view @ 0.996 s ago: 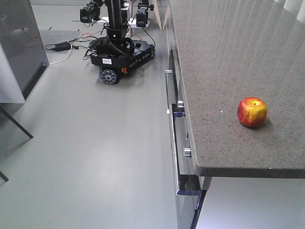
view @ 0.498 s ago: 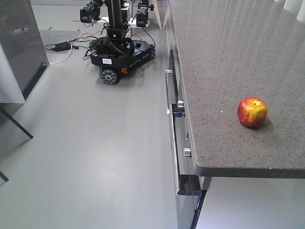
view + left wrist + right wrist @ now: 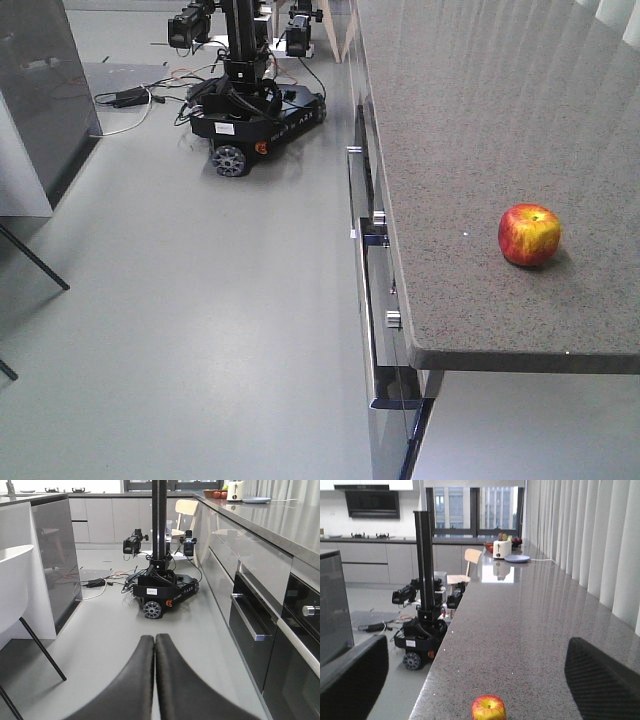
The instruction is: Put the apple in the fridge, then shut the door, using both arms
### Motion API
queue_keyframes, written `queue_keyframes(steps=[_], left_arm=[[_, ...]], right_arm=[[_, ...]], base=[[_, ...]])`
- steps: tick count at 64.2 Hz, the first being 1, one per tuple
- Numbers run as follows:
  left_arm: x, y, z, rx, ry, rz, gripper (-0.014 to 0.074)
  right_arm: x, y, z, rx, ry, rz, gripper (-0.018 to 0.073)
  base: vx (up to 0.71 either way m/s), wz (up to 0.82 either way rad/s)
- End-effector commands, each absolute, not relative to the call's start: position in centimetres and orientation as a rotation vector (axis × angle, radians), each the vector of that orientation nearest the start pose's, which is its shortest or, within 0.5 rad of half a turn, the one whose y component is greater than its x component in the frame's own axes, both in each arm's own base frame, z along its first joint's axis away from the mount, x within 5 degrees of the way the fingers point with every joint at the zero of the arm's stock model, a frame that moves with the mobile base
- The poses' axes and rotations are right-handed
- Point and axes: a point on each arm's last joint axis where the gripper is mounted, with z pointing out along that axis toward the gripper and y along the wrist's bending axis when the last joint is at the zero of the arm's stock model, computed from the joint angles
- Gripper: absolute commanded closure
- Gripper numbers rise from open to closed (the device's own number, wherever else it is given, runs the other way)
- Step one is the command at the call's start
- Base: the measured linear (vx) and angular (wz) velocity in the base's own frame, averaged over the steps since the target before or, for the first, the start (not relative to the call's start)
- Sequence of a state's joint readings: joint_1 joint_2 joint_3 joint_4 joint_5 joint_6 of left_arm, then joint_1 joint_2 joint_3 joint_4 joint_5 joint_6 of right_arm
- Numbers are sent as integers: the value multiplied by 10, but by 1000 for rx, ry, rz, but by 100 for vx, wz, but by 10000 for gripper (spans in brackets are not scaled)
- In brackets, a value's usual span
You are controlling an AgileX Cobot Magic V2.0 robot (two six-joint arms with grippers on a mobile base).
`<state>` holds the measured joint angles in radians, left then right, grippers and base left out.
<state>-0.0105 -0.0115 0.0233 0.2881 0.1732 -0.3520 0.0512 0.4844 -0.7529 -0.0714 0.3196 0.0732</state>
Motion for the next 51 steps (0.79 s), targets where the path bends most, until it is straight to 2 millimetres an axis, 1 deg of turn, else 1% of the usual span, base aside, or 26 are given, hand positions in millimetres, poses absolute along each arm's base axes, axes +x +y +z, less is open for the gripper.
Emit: queue_keyframes(steps=[1,5,9,13,18,22,25,30,33,37,45,51], left_arm=[[57,2,188,-67,1605,-38,602],[57,2,188,-67,1605,-38,602],[57,2,188,-67,1605,-38,602],[57,2,188,-67,1605,-38,602],[57,2,188,-67,1605,-38,602],[57,2,188,-67,1605,-38,602],[57,2,188,-67,1605,-38,602],[57,2,188,-67,1605,-38,602],[57,2,188,-67,1605,-38,602],[57,2,188,-67,1605,-38,602],[57,2,188,-67,1605,-38,602],[57,2,188,-67,1605,-38,602]], right_arm=[[101,4,426,-51,1465,8,-156],[112,5,438,-66,1480,0,-148],[128,7,449,-90,1518,-13,-139],[148,8,460,-107,1566,-13,-134],[175,11,464,-125,1631,-1,-129],[198,13,464,-139,1678,1,-127],[219,15,459,-141,1724,12,-127],[243,16,451,-140,1777,21,-124],[262,17,440,-143,1823,23,-123],[282,18,427,-134,1878,31,-120],[313,17,396,-105,1976,34,-117],[329,11,378,-43,2027,49,-114]], base=[[0,0],[0,0],[0,0],[0,0],[0,0],[0,0],[0,0],[0,0],[0,0],[0,0],[0,0],[0,0]])
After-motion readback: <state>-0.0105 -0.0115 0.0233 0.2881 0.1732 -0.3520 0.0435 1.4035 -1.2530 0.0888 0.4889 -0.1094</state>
